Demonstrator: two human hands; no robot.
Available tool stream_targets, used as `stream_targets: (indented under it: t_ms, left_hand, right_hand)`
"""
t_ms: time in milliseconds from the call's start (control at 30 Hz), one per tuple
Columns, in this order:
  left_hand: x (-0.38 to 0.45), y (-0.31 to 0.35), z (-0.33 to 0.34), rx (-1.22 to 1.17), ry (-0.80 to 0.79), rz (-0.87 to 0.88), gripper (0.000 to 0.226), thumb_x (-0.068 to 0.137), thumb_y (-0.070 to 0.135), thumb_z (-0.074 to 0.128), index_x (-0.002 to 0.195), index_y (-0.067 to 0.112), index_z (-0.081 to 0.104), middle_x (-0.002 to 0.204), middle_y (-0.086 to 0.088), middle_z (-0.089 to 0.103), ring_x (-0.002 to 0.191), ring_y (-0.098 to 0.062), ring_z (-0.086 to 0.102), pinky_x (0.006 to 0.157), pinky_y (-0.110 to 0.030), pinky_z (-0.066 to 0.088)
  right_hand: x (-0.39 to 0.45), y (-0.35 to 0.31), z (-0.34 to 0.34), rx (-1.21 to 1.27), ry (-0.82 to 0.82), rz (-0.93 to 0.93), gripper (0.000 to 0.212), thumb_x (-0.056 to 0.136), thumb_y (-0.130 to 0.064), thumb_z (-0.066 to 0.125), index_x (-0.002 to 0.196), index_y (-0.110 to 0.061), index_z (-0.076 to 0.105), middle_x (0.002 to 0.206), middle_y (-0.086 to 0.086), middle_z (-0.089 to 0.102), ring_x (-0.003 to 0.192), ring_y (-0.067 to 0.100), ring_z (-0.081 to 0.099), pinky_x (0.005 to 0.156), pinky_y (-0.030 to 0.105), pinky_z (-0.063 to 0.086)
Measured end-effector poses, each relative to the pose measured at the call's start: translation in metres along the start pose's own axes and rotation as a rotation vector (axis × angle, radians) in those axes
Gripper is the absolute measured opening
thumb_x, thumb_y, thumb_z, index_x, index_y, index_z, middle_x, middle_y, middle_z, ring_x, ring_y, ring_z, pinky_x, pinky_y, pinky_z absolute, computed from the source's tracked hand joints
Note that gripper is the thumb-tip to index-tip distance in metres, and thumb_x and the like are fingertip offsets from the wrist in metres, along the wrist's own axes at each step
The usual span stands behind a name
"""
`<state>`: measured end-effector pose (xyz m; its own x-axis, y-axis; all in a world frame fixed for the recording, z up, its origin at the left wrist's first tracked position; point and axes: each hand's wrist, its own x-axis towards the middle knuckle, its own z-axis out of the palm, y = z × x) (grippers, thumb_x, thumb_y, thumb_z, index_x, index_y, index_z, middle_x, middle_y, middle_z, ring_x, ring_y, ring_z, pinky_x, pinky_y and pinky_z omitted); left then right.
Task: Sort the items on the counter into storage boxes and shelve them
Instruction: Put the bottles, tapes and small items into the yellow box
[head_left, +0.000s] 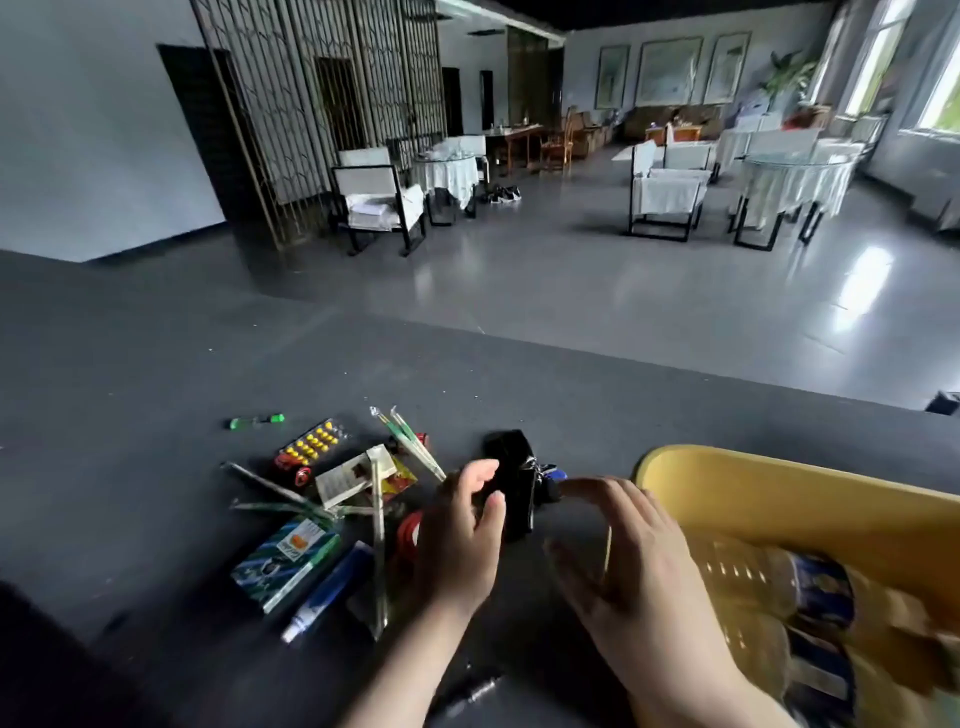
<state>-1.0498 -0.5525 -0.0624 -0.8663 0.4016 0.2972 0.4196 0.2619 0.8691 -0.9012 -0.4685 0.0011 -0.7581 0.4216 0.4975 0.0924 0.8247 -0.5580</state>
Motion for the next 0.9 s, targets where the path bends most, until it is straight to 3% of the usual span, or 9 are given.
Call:
stream_targets:
  t_ms: [133, 233, 300, 400, 467, 567, 667, 767, 900]
  left_hand:
    - [-0.011, -0.064, -0.057, 0.033, 0.075, -0.102, 0.032, 0.087, 0.002, 0.058, 0.115, 0.017, 0.062, 0.113, 0.002, 0.065, 0.108, -0.014, 0.059, 0.097, -0.028, 0.043]
    - [-0.009, -0.098, -0.084, 0.104, 0.094, -0.126, 0.031, 0.084, 0.000, 0.064, 0.109, 0.019, 0.064, 0.108, 0.002, 0.067, 0.098, -0.017, 0.061, 0.086, -0.023, 0.044]
    - [0.001, -0.115, -0.094, 0.123, 0.142, -0.132, 0.028, 0.081, 0.000, 0.067, 0.105, 0.016, 0.066, 0.106, 0.003, 0.067, 0.100, -0.019, 0.062, 0.086, -0.015, 0.041]
    - [0.023, -0.129, -0.094, 0.196, 0.141, -0.179, 0.022, 0.078, 0.022, 0.075, 0.099, 0.021, 0.066, 0.099, 0.002, 0.068, 0.092, -0.021, 0.063, 0.084, -0.035, 0.048]
    - [0.036, -0.135, -0.088, 0.249, 0.047, -0.208, 0.028, 0.076, 0.042, 0.074, 0.091, 0.022, 0.064, 0.091, 0.002, 0.068, 0.088, -0.021, 0.062, 0.081, -0.041, 0.048]
    - [0.043, -0.143, -0.085, 0.389, -0.058, -0.162, 0.035, 0.076, 0.055, 0.065, 0.087, 0.023, 0.059, 0.088, 0.003, 0.065, 0.088, -0.019, 0.061, 0.080, -0.040, 0.047]
    - [0.043, -0.152, -0.091, 0.585, 0.034, 0.003, 0.035, 0.073, 0.061, 0.066, 0.075, 0.027, 0.058, 0.075, 0.008, 0.061, 0.074, -0.015, 0.058, 0.070, -0.035, 0.044]
    - [0.044, -0.152, -0.090, 0.745, -0.009, -0.068, 0.032, 0.077, 0.059, 0.061, 0.078, 0.026, 0.062, 0.082, 0.008, 0.062, 0.086, -0.017, 0.059, 0.080, -0.037, 0.039]
    - [0.049, -0.148, -0.086, 0.398, 0.056, -0.084, 0.018, 0.082, 0.031, 0.071, 0.074, 0.018, 0.061, 0.074, -0.002, 0.065, 0.076, -0.028, 0.063, 0.071, -0.041, 0.048]
  right_hand:
    - [-0.012, -0.027, 0.084, 0.124, -0.137, -0.002, 0.044, 0.068, -0.040, 0.057, 0.109, -0.026, 0.063, 0.105, -0.015, 0.061, 0.098, 0.008, 0.053, 0.081, 0.024, 0.041]
    - [-0.010, -0.021, 0.139, 0.193, -0.206, 0.173, 0.038, 0.073, -0.028, 0.069, 0.110, -0.026, 0.062, 0.106, -0.016, 0.059, 0.105, 0.013, 0.054, 0.087, 0.025, 0.043]
    - [0.004, -0.010, 0.165, 0.170, -0.152, 0.231, 0.035, 0.075, -0.024, 0.072, 0.109, -0.025, 0.061, 0.107, -0.015, 0.060, 0.106, 0.013, 0.052, 0.089, 0.025, 0.042]
    - [0.046, 0.002, 0.195, 0.033, -0.071, 0.261, 0.033, 0.078, -0.028, 0.068, 0.110, -0.026, 0.060, 0.111, -0.009, 0.060, 0.108, 0.017, 0.050, 0.089, 0.032, 0.040]
    - [0.077, 0.008, 0.210, -0.042, -0.058, 0.287, 0.032, 0.081, -0.033, 0.065, 0.112, -0.028, 0.060, 0.115, -0.006, 0.059, 0.111, 0.020, 0.049, 0.089, 0.034, 0.038]
    - [0.110, 0.020, 0.229, -0.159, -0.127, 0.348, 0.033, 0.082, -0.041, 0.064, 0.114, -0.032, 0.059, 0.116, -0.007, 0.058, 0.112, 0.019, 0.048, 0.090, 0.034, 0.037]
    - [0.120, 0.033, 0.240, -0.258, -0.208, 0.402, 0.032, 0.078, -0.041, 0.070, 0.106, -0.031, 0.060, 0.108, -0.007, 0.060, 0.106, 0.018, 0.051, 0.082, 0.033, 0.040]
    - [0.115, 0.042, 0.244, -0.240, -0.254, 0.452, 0.021, 0.077, -0.032, 0.069, 0.096, -0.027, 0.061, 0.101, -0.006, 0.063, 0.100, 0.020, 0.057, 0.069, 0.029, 0.040]
    - [0.105, 0.042, 0.241, -0.149, -0.169, 0.430, 0.008, 0.088, -0.027, 0.058, 0.089, -0.019, 0.059, 0.096, -0.001, 0.062, 0.093, 0.023, 0.059, 0.063, 0.029, 0.036]
